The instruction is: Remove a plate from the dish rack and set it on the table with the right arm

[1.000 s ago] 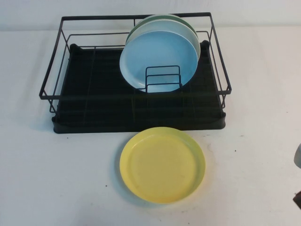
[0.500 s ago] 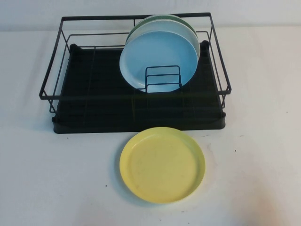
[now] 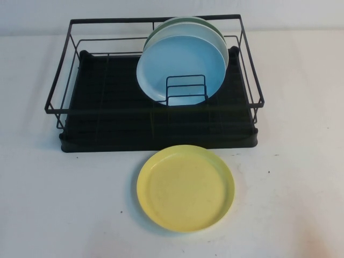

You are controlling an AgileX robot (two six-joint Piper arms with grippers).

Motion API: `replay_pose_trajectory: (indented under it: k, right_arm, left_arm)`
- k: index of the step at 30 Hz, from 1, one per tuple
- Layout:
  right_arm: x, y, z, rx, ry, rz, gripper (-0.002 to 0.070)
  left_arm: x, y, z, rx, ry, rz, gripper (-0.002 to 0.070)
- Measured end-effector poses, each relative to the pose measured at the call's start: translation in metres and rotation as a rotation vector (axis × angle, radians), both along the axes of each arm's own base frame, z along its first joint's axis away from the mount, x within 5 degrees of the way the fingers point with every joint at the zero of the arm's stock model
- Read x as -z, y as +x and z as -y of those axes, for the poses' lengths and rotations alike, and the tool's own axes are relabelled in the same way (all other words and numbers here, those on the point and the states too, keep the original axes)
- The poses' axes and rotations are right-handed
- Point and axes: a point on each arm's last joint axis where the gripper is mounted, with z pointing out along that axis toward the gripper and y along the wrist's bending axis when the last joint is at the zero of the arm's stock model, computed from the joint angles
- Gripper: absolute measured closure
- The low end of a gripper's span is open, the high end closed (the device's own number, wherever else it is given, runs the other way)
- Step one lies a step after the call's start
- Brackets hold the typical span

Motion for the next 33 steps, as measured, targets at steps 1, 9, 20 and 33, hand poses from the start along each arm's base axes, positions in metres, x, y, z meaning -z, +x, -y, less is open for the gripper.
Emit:
replay_pose_trajectory:
  k: [1,9,20,33]
  right_arm:
    - [0.002,0.0,-0.001,-0.008,-0.001,-0.02,0.0694]
    - [0.005,-0.001,-0.002,-0.023,-0.012,-0.055,0.0694]
    - [0.014,-0.003,0.0,-0.01,-0.025,-0.146,0.0694]
    - [0.016,-0.003,0.002,0.009,-0.044,-0.169,0.0694]
  left_arm:
    - [0.0,0.0,0.0,0.0,0.0,0.0,0.0679]
    - [0.0,0.0,0.0,0.0,0.0,0.0,0.0679]
    - [0.0,0.0,0.0,0.0,0.0,0.0,0.0679]
    - [0.0,0.0,0.0,0.0,0.0,0.0,0.0679]
